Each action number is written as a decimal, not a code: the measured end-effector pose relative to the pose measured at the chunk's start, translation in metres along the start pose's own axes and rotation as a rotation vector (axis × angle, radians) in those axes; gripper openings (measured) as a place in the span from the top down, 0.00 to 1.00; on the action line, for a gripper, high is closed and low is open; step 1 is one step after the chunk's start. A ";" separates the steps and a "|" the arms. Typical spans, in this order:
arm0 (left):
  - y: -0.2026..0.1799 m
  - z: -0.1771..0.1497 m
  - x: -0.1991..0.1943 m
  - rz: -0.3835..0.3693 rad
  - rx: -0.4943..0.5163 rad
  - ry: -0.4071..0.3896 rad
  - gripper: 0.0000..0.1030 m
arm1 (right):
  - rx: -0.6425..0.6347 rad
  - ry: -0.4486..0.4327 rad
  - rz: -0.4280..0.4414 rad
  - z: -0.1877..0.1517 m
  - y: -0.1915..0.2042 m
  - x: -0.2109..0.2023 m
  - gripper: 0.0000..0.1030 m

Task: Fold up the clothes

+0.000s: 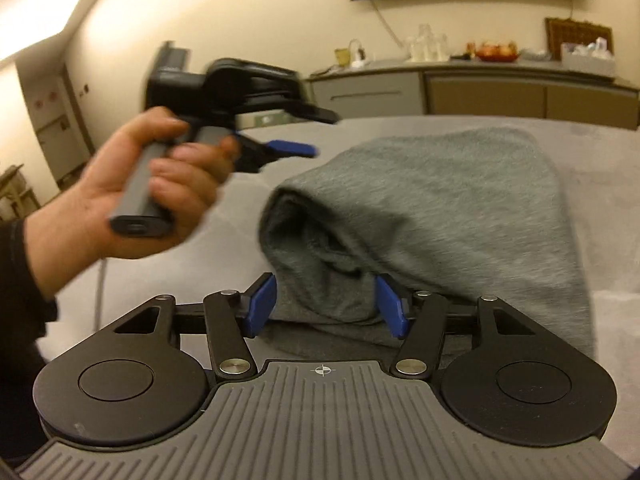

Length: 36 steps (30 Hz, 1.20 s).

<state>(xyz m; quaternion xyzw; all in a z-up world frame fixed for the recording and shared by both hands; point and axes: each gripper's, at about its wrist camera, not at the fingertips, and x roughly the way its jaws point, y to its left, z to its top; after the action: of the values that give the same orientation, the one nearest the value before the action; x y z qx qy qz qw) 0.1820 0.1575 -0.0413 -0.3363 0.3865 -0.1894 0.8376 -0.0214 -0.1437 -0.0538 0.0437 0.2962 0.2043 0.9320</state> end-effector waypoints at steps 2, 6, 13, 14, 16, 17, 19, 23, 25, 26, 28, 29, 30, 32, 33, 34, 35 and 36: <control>-0.007 -0.012 -0.004 -0.010 0.036 0.048 0.51 | -0.011 0.012 -0.040 -0.002 -0.013 -0.003 0.42; -0.024 -0.047 -0.005 -0.007 0.152 0.149 0.51 | -0.068 0.110 -0.244 -0.014 -0.050 -0.001 0.63; -0.009 -0.058 0.006 0.093 0.171 0.180 0.49 | -0.249 0.052 -0.189 0.004 0.008 -0.010 0.49; -0.007 -0.056 0.003 0.077 0.154 0.166 0.49 | -0.291 0.026 -0.159 0.007 0.024 -0.011 0.46; -0.006 -0.053 -0.001 0.049 0.132 0.146 0.49 | -0.325 0.020 -0.103 0.012 0.047 0.003 0.39; -0.008 -0.053 -0.002 0.040 0.126 0.147 0.49 | -0.333 0.038 -0.101 0.013 0.054 0.014 0.39; -0.009 -0.051 -0.002 0.025 0.116 0.149 0.47 | -0.345 0.091 -0.130 0.013 0.063 0.042 0.64; -0.013 -0.047 -0.009 0.001 0.137 0.137 0.44 | -0.263 0.043 -0.109 0.032 0.077 0.048 0.91; -0.022 -0.050 -0.006 0.014 0.195 0.161 0.44 | -0.277 0.067 -0.086 0.033 0.086 0.055 0.89; -0.025 -0.054 0.000 0.038 0.227 0.193 0.44 | -0.278 0.094 -0.075 0.029 0.085 0.061 0.88; -0.024 -0.063 0.010 0.099 0.265 0.256 0.45 | -0.269 0.154 -0.052 0.019 0.078 0.071 0.79; -0.023 -0.068 0.014 0.118 0.274 0.271 0.43 | -0.257 0.166 -0.023 0.017 0.074 0.067 0.75; -0.024 -0.071 0.014 0.124 0.287 0.266 0.43 | -0.240 0.168 0.018 0.018 0.071 0.057 0.65; -0.026 -0.073 0.013 0.135 0.300 0.262 0.42 | -0.177 0.092 0.093 0.023 0.059 0.023 0.63; -0.026 -0.072 0.012 0.132 0.291 0.260 0.42 | -0.135 0.038 0.102 0.028 0.048 0.006 0.63; -0.025 -0.072 0.013 0.131 0.279 0.258 0.42 | -0.089 -0.020 0.093 0.034 0.035 -0.011 0.60; -0.023 -0.073 0.013 0.130 0.271 0.256 0.42 | -0.044 -0.067 0.053 0.042 0.018 -0.022 0.59; -0.024 -0.075 0.013 0.129 0.267 0.252 0.43 | -0.007 -0.095 -0.024 0.049 -0.002 -0.026 0.59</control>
<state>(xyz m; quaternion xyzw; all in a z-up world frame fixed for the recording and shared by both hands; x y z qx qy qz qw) 0.1312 0.1017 -0.0667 -0.1702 0.4806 -0.2256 0.8302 -0.0121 -0.1543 -0.0005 0.0467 0.2517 0.1919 0.9475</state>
